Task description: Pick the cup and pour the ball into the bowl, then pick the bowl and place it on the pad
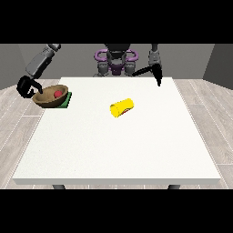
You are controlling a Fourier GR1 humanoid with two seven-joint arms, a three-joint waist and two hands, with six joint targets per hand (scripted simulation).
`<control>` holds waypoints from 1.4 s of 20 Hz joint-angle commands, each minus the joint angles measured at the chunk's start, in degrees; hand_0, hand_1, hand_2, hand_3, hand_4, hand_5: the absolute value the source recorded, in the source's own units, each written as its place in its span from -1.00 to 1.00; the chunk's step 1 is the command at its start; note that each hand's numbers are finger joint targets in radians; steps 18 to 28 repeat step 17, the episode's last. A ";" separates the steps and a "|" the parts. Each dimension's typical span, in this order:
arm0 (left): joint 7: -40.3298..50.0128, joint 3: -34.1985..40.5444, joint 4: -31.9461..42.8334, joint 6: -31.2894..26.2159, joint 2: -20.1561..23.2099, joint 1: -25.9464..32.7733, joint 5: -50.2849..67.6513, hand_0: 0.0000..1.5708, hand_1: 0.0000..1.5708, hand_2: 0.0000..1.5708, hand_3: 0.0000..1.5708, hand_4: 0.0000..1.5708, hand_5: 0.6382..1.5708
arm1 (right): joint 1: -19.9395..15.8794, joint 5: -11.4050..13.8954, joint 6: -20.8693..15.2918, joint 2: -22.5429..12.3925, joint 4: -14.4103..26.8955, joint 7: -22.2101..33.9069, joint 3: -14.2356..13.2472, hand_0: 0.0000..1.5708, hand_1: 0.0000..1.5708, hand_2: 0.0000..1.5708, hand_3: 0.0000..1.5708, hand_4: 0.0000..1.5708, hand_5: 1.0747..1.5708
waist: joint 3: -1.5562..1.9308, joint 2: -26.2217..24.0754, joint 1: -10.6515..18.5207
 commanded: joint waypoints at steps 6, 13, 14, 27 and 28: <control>1.17 -1.36 -5.45 0.38 -0.63 1.79 -0.74 -1.00 -1.00 -1.00 -1.00 -1.00 0.99 | -2.77 1.93 -3.39 -5.71 0.08 0.74 0.22 -1.00 -1.00 -0.48 -0.70 -1.00 0.66 | 0.03 3.19 -0.78; 0.88 -3.13 -5.85 -0.55 -1.59 6.88 -0.65 -1.00 -1.00 -1.00 -1.00 -1.00 1.00 | -3.40 1.22 -0.06 -8.19 0.48 5.12 -0.23 -1.00 -1.00 -0.68 -0.93 -1.00 0.69 | -0.04 -2.05 -0.18; 2.14 -2.24 -5.71 -0.47 -0.77 4.81 -1.03 -1.00 -1.00 -1.00 -1.00 -1.00 1.00 | -3.70 1.28 -0.30 -7.82 0.20 5.28 -0.13 -1.00 -1.00 -0.67 -0.73 -1.00 0.73 | -0.03 -2.21 -0.92; 0.38 0.01 1.24 -1.76 -0.45 6.11 1.66 -1.00 -1.00 -1.00 -1.00 -1.00 1.00 | -5.41 -0.80 8.08 -13.33 -0.93 11.33 -1.06 -1.00 -1.00 -0.76 -0.63 -1.00 0.73 | -0.16 -7.93 -1.73; 0.38 0.01 1.24 -1.76 -0.45 6.11 1.66 -1.00 -1.00 -1.00 -1.00 -1.00 1.00 | -5.41 -0.80 8.08 -13.33 -0.93 11.33 -1.06 -1.00 -1.00 -0.76 -0.63 -1.00 0.73 | -0.16 -7.93 -1.73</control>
